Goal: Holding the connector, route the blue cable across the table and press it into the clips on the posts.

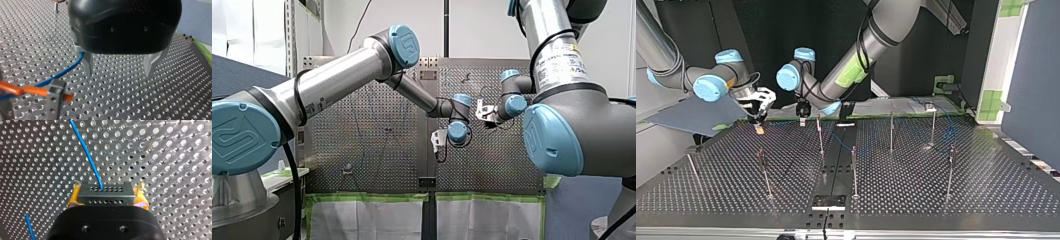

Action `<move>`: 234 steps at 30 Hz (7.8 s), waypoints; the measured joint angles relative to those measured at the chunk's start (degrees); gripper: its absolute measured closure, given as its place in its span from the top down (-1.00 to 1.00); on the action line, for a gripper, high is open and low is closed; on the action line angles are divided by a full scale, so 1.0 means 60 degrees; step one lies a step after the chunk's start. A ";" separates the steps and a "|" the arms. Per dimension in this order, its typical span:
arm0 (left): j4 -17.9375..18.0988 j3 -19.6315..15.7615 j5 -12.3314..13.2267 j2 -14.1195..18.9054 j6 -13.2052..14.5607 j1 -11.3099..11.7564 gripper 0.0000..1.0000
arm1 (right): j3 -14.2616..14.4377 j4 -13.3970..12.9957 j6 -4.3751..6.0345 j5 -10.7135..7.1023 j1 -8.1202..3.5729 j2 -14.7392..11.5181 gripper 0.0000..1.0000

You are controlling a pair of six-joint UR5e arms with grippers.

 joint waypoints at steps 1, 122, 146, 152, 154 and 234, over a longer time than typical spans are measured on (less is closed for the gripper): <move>-0.0008 0.0003 0.0001 0.0000 -0.0001 -0.0011 1.00 | 0.0000 0.0000 0.0000 0.0000 0.0000 0.0000 -1.00; 0.0665 0.0801 -0.0140 0.2282 -0.0356 0.0476 -0.66 | -0.1582 0.0951 0.0684 -0.1522 -0.0133 -0.2395 -1.00; -0.1026 0.0648 -0.0059 0.2586 -0.0517 0.0069 1.00 | -0.1583 0.0952 0.0689 -0.1535 -0.0137 -0.2347 -1.00; -0.0867 0.0235 0.0134 0.3004 -0.0472 -0.0077 1.00 | -0.1583 0.0952 0.0689 -0.1537 -0.0135 -0.2337 -1.00; -0.0733 0.0087 0.0256 0.3151 -0.0455 -0.0116 1.00 | -0.1583 0.0953 0.0689 -0.1536 -0.0136 -0.2333 -1.00; 0.5174 -0.6589 -0.0100 0.7150 -0.1030 0.0862 1.00 | -0.1582 0.0981 0.0617 -0.1339 -0.0085 -0.2270 -1.00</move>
